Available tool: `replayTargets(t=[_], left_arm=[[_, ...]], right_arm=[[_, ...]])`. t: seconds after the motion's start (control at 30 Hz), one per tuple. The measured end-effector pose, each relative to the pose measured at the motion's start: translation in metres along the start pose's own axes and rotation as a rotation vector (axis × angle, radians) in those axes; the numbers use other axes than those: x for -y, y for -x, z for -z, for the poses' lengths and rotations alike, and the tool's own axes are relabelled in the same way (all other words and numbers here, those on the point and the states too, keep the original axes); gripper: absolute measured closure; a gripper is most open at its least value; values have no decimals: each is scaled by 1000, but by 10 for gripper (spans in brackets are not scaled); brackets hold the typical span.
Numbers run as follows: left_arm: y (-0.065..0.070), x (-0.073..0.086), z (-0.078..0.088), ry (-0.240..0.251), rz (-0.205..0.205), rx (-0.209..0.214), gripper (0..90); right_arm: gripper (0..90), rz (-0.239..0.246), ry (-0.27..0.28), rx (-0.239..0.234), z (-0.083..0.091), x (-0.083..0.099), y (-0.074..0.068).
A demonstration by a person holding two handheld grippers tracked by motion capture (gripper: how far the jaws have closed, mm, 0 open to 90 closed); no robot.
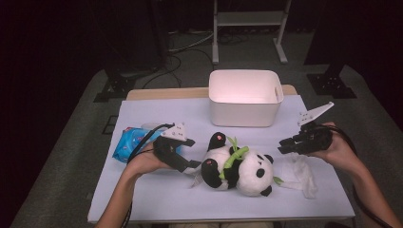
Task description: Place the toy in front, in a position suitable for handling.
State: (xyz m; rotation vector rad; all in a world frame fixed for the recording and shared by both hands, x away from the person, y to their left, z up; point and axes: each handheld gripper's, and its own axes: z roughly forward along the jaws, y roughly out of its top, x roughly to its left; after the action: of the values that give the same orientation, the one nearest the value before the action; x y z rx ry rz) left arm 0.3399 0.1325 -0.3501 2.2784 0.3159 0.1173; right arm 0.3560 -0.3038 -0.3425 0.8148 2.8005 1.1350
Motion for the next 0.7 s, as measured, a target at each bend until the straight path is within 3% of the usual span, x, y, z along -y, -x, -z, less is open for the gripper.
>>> replayTargets(t=[0.7], left_arm=[[-3, 17, 4, 13, 22, -5, 176]], right_arm=[[603, 113, -26, -12, -11, -78, 9]])
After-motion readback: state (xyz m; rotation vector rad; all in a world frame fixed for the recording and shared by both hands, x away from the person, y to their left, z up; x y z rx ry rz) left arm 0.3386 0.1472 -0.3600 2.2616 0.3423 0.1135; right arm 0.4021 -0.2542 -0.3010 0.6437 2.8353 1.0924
